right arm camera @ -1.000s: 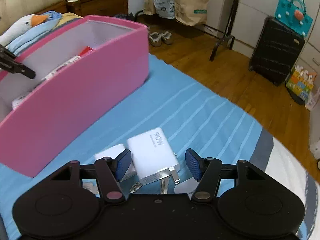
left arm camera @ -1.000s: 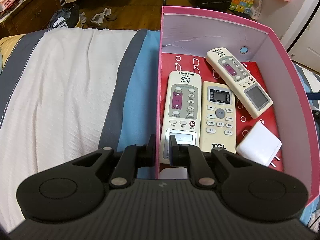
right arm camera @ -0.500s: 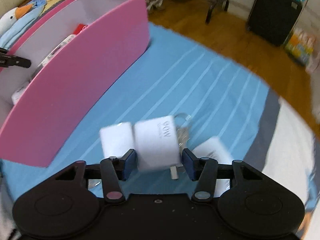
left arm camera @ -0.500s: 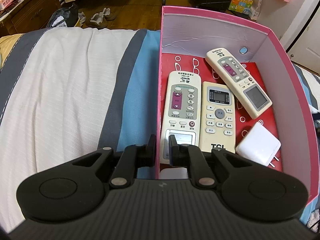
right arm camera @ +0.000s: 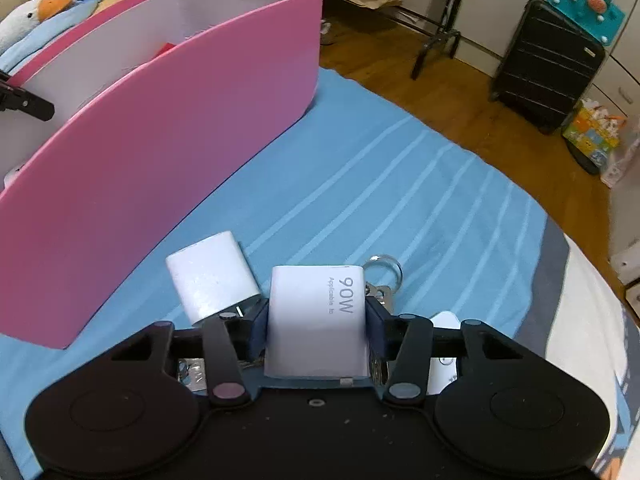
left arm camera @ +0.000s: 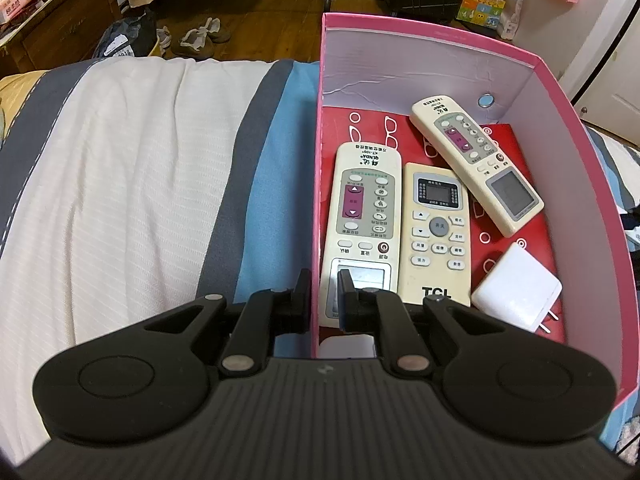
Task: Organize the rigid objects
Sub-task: 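Carry the large white charger into the pink box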
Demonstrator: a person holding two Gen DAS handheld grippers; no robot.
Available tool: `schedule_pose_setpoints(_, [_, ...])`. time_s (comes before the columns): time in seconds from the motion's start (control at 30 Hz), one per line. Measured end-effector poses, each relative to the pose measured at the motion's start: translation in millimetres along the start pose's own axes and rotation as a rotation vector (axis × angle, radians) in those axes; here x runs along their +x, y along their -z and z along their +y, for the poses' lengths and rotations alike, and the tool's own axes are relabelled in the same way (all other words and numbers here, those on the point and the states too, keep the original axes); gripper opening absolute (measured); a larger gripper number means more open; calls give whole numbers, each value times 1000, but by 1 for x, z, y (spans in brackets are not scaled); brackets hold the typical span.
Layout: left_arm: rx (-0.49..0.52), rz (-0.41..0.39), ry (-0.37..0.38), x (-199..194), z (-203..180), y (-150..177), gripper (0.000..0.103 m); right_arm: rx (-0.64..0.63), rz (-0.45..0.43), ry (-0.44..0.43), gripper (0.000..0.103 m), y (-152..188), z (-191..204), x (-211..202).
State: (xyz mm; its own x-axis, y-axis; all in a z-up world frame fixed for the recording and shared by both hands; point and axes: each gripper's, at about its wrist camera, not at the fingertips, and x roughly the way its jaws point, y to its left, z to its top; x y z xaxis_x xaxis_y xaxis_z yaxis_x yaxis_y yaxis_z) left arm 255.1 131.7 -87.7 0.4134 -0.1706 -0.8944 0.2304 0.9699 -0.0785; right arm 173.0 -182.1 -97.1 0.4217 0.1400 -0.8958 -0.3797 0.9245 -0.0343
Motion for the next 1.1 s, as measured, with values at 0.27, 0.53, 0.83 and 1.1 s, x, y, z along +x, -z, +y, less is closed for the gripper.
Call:
schedule_pose_setpoints(0.27, [-10,-9,10,-4,1,1,10,17,-127,-18,54,7,15,-49])
schedule_pose_setpoints(0.53, [-61,-22,31,-8,10,0,10,257,-279,-172,54,14,38,-104])
schedule_pose_setpoints(0.83, [-53,-19,36,-8,10,0,8,109,-259,-407,54,-33,116,-118])
schedule_pose_setpoints(1.1, [-73,-9,47,-4,15,1,8,359,-2,-565,54,-74,116,-33])
